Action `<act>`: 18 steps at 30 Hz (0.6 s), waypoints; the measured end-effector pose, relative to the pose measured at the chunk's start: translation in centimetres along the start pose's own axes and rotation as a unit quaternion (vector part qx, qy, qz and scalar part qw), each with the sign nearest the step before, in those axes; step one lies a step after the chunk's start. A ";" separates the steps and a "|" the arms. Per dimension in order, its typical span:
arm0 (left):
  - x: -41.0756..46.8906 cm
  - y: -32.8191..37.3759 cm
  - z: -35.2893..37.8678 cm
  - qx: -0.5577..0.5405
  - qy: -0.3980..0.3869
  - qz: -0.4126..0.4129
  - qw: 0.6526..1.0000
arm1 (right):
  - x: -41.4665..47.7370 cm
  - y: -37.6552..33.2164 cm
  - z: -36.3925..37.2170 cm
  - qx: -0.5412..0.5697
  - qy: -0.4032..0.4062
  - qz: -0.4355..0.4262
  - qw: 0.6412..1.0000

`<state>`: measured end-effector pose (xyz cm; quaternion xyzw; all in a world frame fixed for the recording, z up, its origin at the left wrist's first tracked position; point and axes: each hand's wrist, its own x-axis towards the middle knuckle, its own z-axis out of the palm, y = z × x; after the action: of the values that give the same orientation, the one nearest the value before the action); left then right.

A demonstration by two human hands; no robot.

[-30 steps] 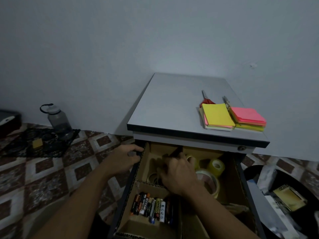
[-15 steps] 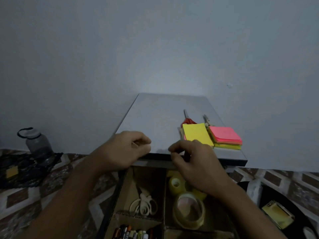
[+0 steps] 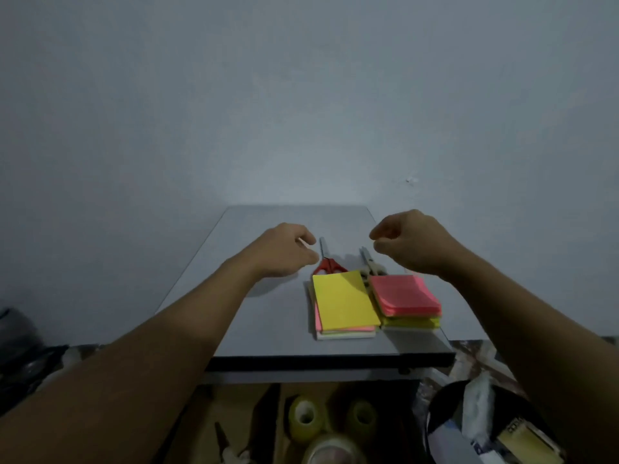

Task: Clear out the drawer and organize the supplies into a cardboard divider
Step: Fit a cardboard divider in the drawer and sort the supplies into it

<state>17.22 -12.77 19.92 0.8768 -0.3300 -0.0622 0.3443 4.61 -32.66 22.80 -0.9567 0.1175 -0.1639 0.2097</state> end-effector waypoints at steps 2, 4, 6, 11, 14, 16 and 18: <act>1.8 0.0 1.2 -0.025 -0.007 -0.016 1.000 | 1.2 0.8 0.4 -0.014 -0.032 0.018 0.999; 3.5 -0.1 2.4 0.015 -0.017 -0.015 1.000 | 2.2 1.5 1.1 -0.037 -0.074 0.028 0.996; 4.7 0.1 3.2 0.034 -0.040 -0.019 0.998 | 3.0 1.9 1.8 -0.057 -0.112 0.035 0.991; 6.2 0.3 3.7 0.090 -0.095 -0.021 0.991 | 4.4 2.7 3.2 -0.079 -0.143 0.064 0.985; 6.5 -0.2 3.3 0.104 -0.096 -0.018 0.990 | 5.0 3.3 3.6 -0.080 -0.125 0.060 0.987; 6.7 -0.6 2.9 0.138 -0.086 -0.017 0.987 | 5.2 3.6 3.8 -0.095 -0.113 0.057 0.987; 6.8 -0.9 2.5 0.177 -0.075 -0.022 0.981 | 5.3 3.6 4.0 -0.106 -0.106 0.057 0.987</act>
<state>22.13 -17.90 18.22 0.9238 -0.3409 -0.0759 0.1568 10.33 -35.99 19.19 -0.9772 0.1662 -0.0363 0.1273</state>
